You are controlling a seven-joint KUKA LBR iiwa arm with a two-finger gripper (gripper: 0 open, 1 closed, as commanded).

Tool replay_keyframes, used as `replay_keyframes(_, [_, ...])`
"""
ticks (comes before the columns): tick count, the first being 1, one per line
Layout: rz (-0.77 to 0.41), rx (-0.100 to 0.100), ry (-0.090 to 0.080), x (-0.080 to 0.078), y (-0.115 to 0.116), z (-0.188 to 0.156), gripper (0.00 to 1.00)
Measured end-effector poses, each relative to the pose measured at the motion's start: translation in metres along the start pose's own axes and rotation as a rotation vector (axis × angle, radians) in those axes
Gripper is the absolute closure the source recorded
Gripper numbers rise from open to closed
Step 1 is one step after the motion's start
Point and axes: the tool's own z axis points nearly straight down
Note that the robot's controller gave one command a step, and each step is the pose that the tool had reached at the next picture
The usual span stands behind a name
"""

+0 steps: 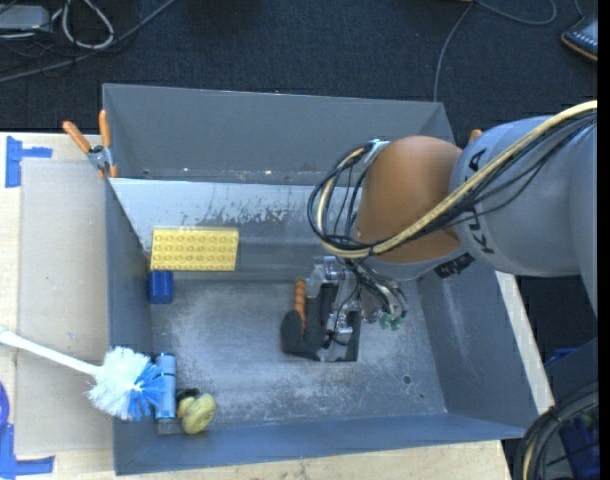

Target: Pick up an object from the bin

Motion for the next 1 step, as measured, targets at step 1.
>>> replay_keyframes(1, [0.067,0.0,-0.002,0.0088,0.0029,0.0147,0.0])
